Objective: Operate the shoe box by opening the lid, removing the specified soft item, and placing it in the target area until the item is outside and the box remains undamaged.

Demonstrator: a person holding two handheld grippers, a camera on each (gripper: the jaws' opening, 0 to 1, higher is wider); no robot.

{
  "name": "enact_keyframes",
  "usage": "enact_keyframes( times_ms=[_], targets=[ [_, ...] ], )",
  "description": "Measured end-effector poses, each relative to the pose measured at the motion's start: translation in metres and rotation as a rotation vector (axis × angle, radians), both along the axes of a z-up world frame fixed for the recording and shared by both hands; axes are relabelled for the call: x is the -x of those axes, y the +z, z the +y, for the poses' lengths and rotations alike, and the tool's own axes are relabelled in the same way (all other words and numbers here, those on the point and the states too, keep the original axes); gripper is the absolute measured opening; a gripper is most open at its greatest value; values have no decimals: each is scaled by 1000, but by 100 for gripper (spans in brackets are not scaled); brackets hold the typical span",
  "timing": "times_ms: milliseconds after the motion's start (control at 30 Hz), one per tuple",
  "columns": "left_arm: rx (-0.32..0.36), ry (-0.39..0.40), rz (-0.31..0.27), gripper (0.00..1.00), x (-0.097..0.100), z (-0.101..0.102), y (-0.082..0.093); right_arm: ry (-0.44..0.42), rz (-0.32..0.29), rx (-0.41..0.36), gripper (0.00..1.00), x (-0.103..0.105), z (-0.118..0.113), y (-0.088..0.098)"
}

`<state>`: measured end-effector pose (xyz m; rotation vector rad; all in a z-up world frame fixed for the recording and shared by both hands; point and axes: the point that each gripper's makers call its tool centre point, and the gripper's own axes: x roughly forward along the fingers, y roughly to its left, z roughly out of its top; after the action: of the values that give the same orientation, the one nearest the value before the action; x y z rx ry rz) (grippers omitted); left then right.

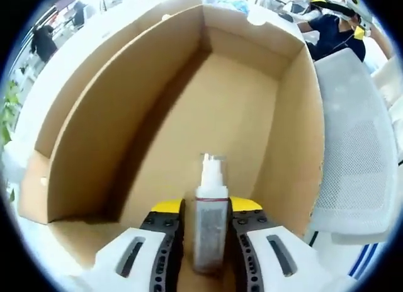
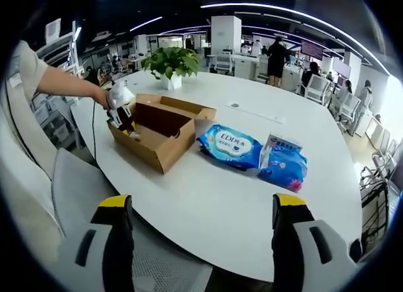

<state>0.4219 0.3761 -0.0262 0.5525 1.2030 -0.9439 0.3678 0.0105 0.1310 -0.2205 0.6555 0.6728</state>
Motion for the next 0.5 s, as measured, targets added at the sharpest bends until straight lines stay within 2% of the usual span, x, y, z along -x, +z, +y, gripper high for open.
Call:
enact_keyframes(
  times_ms=[133,333,500],
  targets=[
    [-17,-10,-12,19,-1,2,-3,2,-1,-1,86,-1,1,0],
    [-17,33,-33,18,-3,3,-2,1,-3,-9,85,-2,2,1],
    [-23,28,-53,18,-3,1,0,-4,-8,-20,84,-5,2,3]
  ],
)
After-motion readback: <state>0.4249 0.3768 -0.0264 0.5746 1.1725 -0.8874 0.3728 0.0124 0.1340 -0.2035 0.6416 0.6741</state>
